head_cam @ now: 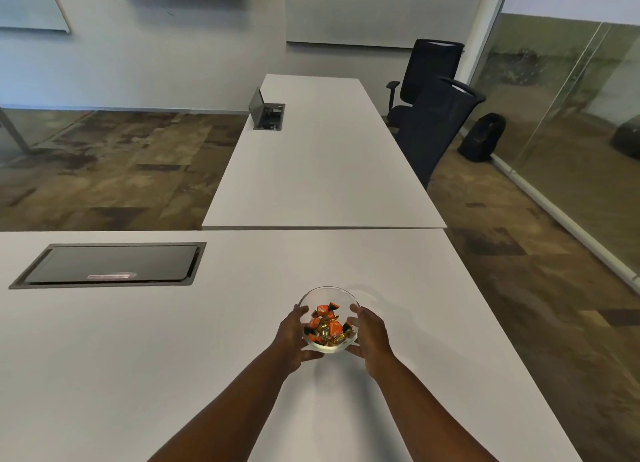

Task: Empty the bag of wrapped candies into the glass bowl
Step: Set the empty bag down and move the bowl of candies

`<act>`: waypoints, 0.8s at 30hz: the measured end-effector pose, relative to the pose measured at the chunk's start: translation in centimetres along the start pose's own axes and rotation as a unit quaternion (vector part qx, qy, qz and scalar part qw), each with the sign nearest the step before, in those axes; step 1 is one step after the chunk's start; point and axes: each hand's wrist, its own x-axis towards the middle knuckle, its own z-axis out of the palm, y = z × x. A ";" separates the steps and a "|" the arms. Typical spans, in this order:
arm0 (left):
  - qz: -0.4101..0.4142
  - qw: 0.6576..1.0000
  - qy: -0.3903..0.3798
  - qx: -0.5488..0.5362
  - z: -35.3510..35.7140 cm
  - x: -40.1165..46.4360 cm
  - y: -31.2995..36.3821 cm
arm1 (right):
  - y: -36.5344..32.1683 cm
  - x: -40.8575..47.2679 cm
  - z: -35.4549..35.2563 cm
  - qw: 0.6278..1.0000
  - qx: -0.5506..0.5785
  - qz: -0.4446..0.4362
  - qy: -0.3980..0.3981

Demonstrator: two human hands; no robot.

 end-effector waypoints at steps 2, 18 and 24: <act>0.001 1.000 -0.002 0.014 0.1 0.9 0.4 | -0.3 1.0 0.4 1.000 -0.005 -0.001 0.009; -0.036 0.998 0.033 0.046 1.3 5.5 -0.5 | 1.3 6.6 0.5 0.994 -0.078 -0.005 0.071; -0.031 0.997 0.046 0.061 1.5 5.7 -0.7 | 1.6 6.8 0.4 0.992 -0.088 -0.015 0.084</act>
